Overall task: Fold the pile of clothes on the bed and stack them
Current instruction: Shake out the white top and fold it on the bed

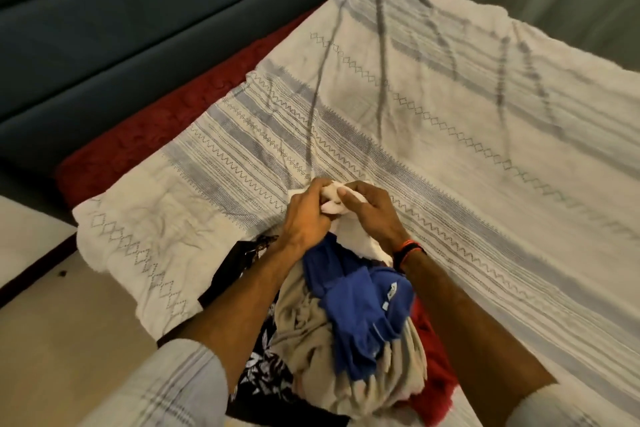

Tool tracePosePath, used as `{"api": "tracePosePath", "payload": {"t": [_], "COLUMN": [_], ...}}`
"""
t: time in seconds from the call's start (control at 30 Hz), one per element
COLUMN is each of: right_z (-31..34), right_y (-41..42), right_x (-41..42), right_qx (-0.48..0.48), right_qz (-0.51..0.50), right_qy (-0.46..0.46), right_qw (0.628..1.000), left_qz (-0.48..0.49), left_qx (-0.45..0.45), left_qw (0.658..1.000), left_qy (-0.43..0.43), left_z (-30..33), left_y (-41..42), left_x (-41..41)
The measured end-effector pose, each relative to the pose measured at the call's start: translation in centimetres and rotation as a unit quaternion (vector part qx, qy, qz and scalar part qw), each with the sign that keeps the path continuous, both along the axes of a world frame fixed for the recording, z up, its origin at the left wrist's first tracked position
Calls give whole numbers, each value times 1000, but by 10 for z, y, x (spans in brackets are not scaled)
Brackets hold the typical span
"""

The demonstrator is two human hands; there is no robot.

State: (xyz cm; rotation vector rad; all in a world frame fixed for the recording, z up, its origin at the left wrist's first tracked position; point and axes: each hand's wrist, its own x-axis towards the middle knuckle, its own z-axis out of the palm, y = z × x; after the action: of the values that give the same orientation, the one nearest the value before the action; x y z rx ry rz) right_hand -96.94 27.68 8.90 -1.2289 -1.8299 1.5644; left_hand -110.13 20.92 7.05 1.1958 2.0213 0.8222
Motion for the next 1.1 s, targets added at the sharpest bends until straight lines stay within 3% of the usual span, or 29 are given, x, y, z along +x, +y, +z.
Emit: {"api": "tracePosePath", "payload": {"t": [0.3, 0.7, 0.93, 1.1], "right_z": [126, 224, 245, 255], "right_y": [-95, -175, -199, -212], "right_x": [117, 210, 237, 263], "right_qx": [83, 135, 146, 232], "right_qz": [5, -31, -81, -155], "right_qy": [83, 152, 135, 30], "right_qw": [993, 979, 977, 960], "left_qz": [-41, 47, 4, 7], "left_qx": [81, 167, 156, 232], "left_qw": [996, 978, 979, 959], "left_qy": [23, -112, -133, -163], "left_z": [134, 223, 251, 287], "left_y": [-95, -188, -206, -202], "left_x": [100, 198, 232, 244]}}
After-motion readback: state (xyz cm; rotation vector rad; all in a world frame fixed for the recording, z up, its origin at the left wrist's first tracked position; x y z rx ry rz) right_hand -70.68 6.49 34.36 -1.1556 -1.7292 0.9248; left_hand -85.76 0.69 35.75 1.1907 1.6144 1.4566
